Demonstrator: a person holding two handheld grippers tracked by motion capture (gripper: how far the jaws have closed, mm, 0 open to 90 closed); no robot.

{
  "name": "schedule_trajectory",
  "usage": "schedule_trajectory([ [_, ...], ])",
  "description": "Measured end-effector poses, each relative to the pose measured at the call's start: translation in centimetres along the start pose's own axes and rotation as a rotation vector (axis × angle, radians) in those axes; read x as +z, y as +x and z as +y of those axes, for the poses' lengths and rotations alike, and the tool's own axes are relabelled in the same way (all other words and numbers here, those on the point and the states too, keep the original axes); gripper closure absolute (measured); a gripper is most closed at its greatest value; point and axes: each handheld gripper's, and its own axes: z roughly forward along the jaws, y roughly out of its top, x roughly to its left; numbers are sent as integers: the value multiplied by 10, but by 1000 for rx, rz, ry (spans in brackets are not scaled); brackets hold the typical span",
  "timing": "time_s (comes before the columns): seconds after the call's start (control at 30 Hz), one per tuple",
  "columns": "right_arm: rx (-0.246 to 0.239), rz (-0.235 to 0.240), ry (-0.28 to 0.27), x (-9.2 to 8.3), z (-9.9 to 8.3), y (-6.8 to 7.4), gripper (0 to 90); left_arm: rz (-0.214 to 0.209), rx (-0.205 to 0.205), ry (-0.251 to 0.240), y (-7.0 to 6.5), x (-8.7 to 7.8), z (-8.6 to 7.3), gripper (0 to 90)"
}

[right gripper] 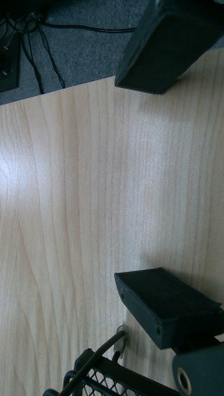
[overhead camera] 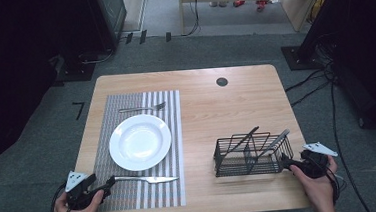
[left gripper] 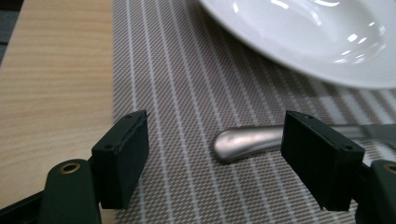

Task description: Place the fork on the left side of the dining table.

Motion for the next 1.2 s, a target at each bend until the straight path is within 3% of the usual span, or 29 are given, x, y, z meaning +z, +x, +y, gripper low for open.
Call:
schedule_trajectory([
  [0.1, 1, 0, 0, 0, 0, 0, 64, 25, 21, 9, 3, 1, -4, 239],
  [0.23, 0, 0, 0, 0, 0, 0, 65, 23, 31, -2, 4, 1, -5, 243],
  [0.33, 0, 0, 0, 0, 0, 0, 65, 42, 87, -18, 1, 2, -10, 240],
  [0.53, 0, 0, 0, 0, 0, 0, 65, 108, 152, -11, -11, 6, -14, 187],
  [1.2, 0, 0, 0, 0, 0, 0, 64, 121, 144, -29, -13, 5, -17, 187],
])
